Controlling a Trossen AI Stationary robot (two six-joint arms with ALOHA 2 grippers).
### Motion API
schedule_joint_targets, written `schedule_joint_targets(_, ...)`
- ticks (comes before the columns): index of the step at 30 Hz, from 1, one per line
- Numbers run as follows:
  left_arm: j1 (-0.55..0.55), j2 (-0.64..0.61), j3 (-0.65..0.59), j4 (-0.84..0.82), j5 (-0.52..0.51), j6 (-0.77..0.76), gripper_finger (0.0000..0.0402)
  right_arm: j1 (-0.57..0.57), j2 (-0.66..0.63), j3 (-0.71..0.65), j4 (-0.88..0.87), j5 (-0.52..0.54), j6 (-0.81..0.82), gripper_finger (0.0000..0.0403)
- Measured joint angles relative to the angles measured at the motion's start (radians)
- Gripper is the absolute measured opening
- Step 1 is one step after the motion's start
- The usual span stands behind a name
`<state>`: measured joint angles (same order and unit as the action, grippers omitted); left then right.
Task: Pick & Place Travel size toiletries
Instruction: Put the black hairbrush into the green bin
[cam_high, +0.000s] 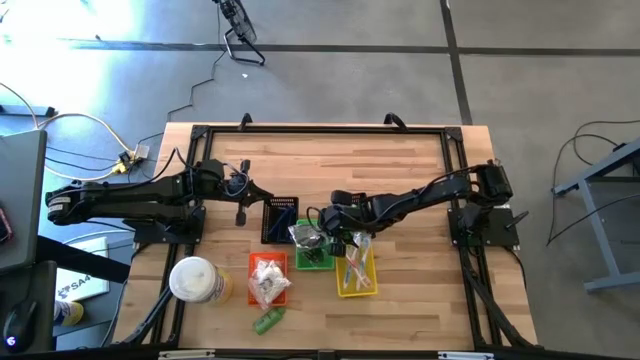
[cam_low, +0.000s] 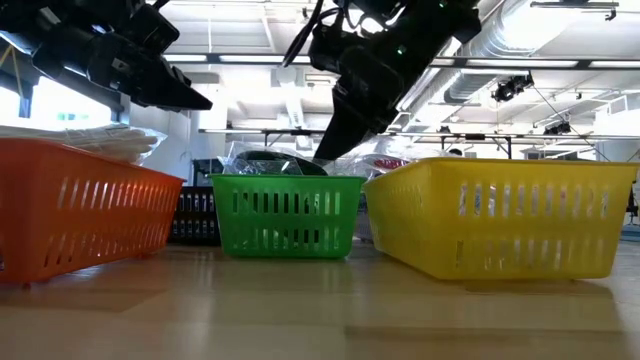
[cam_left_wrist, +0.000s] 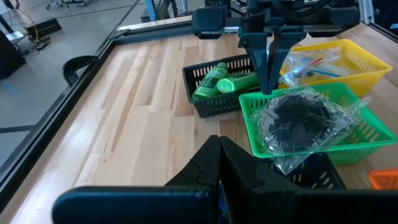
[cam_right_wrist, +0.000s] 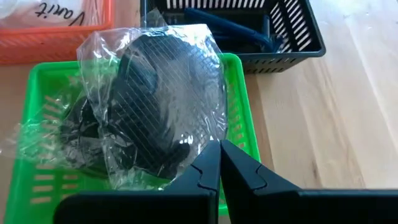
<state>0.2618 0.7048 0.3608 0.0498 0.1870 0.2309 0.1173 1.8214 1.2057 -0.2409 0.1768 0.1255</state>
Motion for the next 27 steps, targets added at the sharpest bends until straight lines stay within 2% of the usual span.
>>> schedule_joint_targets(17,0.000,0.000,0.000,0.001,-0.001,-0.003,0.0000,-0.002,-0.008,0.000,-0.019,0.077,-0.030,0.0003)
schedule_joint_targets(27,0.000,0.000,0.000,0.000,-0.001,-0.001,0.0000,0.001,-0.017,0.000,-0.061,0.026,-0.019,0.0003)
